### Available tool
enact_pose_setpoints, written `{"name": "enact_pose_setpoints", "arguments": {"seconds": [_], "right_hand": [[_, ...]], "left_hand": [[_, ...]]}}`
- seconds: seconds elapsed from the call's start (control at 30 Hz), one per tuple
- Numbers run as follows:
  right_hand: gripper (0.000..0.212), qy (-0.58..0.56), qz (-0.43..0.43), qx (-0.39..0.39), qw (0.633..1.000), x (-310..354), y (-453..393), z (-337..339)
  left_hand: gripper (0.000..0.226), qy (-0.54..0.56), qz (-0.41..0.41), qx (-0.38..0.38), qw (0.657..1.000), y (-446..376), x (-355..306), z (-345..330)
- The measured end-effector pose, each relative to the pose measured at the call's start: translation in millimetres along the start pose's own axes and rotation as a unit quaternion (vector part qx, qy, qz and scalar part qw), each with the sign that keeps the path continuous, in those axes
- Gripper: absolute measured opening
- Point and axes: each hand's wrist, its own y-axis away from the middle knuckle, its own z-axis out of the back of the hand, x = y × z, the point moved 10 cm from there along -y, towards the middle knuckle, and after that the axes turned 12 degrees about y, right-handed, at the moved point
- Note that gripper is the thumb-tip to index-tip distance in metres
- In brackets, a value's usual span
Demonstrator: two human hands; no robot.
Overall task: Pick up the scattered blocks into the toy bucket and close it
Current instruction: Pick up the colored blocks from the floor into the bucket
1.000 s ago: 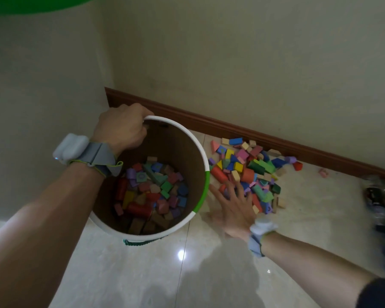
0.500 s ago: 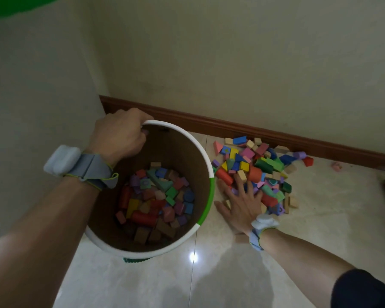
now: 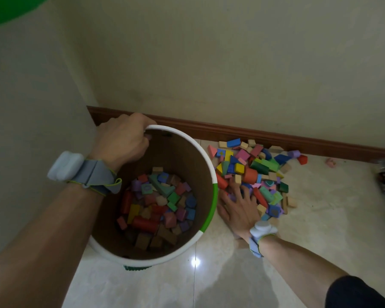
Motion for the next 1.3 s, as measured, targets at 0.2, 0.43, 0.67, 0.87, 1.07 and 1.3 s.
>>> {"name": "enact_pose_setpoints", "arguments": {"seconds": [0.2,0.43,0.67,0.87,1.07,1.3], "right_hand": [[0.041,0.042,0.061,0.024,0.997,13.1,2.3,-3.6],[0.046,0.018,0.028,0.094,0.995,17.8,2.0,-5.8],[0.055,-0.003,0.014,0.084,0.996,20.4,-5.8,-1.8],[0.045,-0.053,0.022,0.061,0.997,14.9,-10.1,19.8],[0.033,-0.198,-0.032,0.064,0.978,14.3,-31.0,50.5],[0.01,-0.532,-0.156,0.09,0.827,-13.7,-41.7,76.4]], "left_hand": [[0.034,0.007,-0.018,-0.013,1.0,-1.0,1.4,-1.7],[0.035,0.022,-0.023,-0.019,0.999,-1.1,0.0,-3.4],[0.035,0.006,-0.025,-0.008,1.0,-4.7,-7.8,-7.9],[0.036,-0.005,-0.016,-0.004,1.0,-2.7,-7.0,-5.3],[0.034,0.001,-0.002,0.016,1.0,-1.2,-5.2,-4.8],[0.033,0.02,0.009,0.027,0.999,2.3,-7.3,-1.5]]}}
